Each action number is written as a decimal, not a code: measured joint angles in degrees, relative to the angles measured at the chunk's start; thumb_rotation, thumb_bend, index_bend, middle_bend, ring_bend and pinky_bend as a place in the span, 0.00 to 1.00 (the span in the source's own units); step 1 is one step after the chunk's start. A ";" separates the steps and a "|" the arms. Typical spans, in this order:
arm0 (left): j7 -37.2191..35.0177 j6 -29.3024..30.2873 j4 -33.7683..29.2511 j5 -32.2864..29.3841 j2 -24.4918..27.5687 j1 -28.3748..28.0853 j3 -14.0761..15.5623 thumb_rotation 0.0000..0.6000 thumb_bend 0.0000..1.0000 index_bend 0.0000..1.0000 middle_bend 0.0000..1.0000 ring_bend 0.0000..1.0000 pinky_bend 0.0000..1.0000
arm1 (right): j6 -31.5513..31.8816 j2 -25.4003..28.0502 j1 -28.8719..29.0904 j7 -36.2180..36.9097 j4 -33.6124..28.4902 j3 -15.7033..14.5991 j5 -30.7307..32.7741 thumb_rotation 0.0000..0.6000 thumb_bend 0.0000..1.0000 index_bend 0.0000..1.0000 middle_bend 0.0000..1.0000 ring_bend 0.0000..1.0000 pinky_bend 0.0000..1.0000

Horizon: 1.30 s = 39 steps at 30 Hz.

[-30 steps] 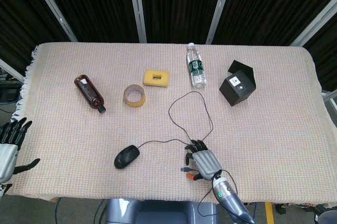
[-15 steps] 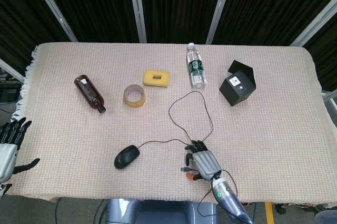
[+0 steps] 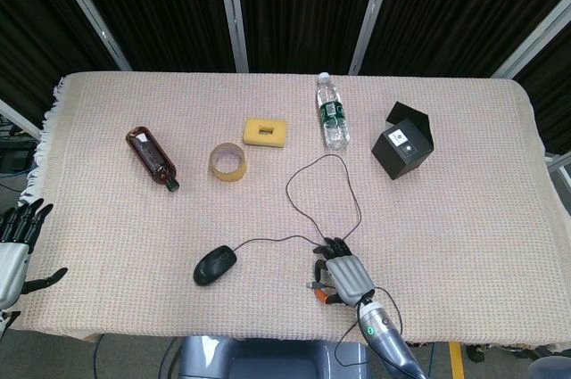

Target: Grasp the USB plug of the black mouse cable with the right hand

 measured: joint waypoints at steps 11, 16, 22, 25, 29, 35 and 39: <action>-0.12 -0.29 -0.22 -0.39 0.10 0.00 -0.03 1.00 0.04 0.00 0.00 0.00 0.00 | 0.96 2.40 0.08 2.48 -4.86 1.17 -1.82 1.00 0.33 0.59 0.24 0.00 0.00; 0.00 -0.39 -0.30 -0.50 0.10 0.00 -0.03 1.00 0.04 0.00 0.00 0.00 0.00 | 1.93 5.10 0.20 5.43 -10.02 3.61 -2.25 1.00 0.33 0.59 0.24 0.00 0.00; 0.27 -0.53 -0.61 -0.70 0.12 0.03 -0.01 1.00 0.04 0.00 0.00 0.00 0.00 | 3.35 8.15 0.16 10.34 -15.16 7.09 -2.10 1.00 0.33 0.59 0.24 0.00 0.00; 0.39 -0.47 -0.63 -0.70 0.05 0.05 -0.02 1.00 0.04 0.00 0.00 0.00 0.00 | 4.04 8.82 -0.07 13.16 -16.58 8.35 -1.88 1.00 0.33 0.59 0.24 0.00 0.00; 0.45 -0.54 -0.61 -0.89 0.03 0.08 -0.04 1.00 0.04 0.00 0.00 0.00 0.00 | 4.63 9.30 -0.58 17.49 -17.68 9.36 -1.87 1.00 0.33 0.59 0.24 0.00 0.00; 0.18 -0.66 -0.73 -1.15 0.12 0.09 -0.13 1.00 0.04 0.00 0.00 0.00 0.00 | 5.61 9.45 -2.09 27.91 -18.10 9.81 -3.93 1.00 0.33 0.60 0.25 0.00 0.00; -0.14 -0.66 -0.80 -0.98 0.27 0.12 -0.03 1.00 0.04 0.00 0.00 0.00 0.00 | 7.33 8.76 -3.60 36.32 -16.51 9.15 -7.94 1.00 0.33 0.61 0.25 0.00 0.00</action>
